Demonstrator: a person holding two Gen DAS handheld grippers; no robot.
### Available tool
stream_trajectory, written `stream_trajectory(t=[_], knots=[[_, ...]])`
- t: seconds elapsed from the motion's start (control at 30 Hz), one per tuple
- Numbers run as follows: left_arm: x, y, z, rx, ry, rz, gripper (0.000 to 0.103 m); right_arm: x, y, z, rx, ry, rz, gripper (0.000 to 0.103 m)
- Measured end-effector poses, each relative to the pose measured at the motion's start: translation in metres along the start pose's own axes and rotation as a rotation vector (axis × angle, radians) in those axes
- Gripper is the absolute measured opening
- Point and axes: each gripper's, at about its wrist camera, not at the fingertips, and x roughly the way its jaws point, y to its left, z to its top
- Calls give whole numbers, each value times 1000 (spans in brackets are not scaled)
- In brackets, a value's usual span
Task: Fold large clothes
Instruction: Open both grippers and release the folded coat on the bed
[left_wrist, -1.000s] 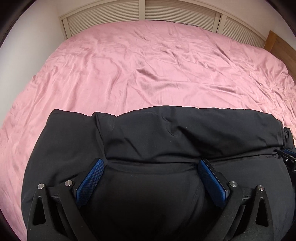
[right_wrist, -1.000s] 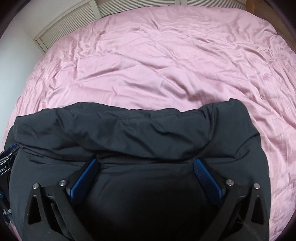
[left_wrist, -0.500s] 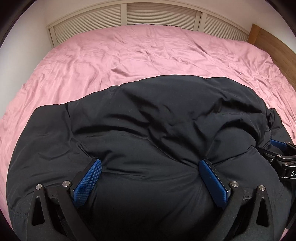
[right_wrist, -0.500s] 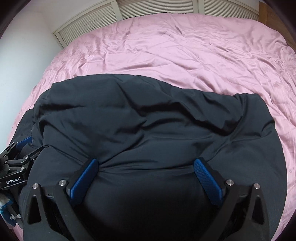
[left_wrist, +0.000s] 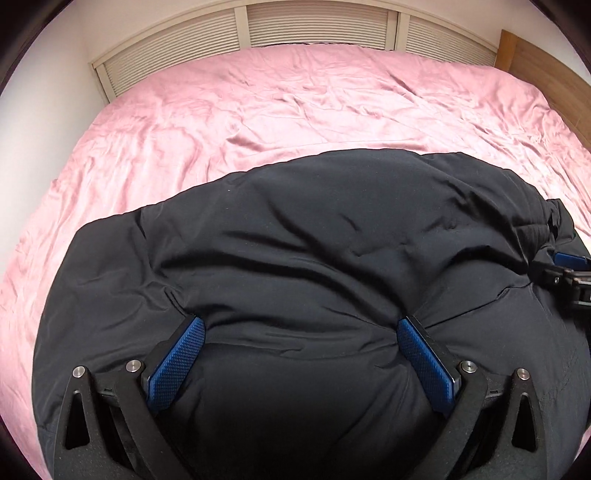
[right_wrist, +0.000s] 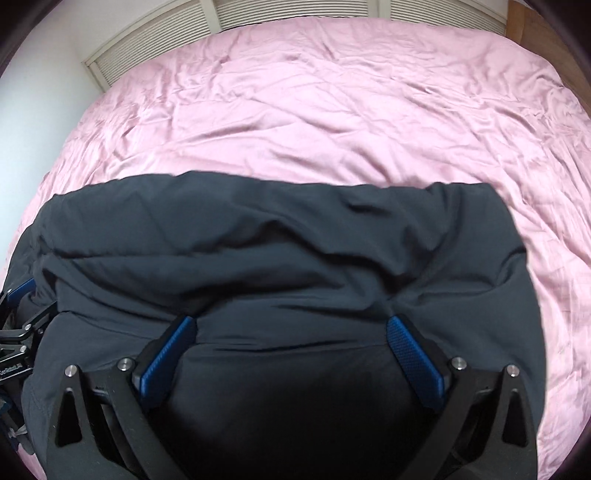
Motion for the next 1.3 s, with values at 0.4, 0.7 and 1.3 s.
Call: stream_trajectory(t=[0.4, 0.7, 1.3], knots=[[-83, 60, -49, -71, -115, 54, 102, -94, -29, -49, -15, -93, 5, 103], [-72, 109, -94, -140, -3, 100, 102, -82, -69, -103, 111, -5, -35, 103], [-113, 136, -115, -149, -7, 114, 102, -138, -124, -122, 254, -60, 79, 103]])
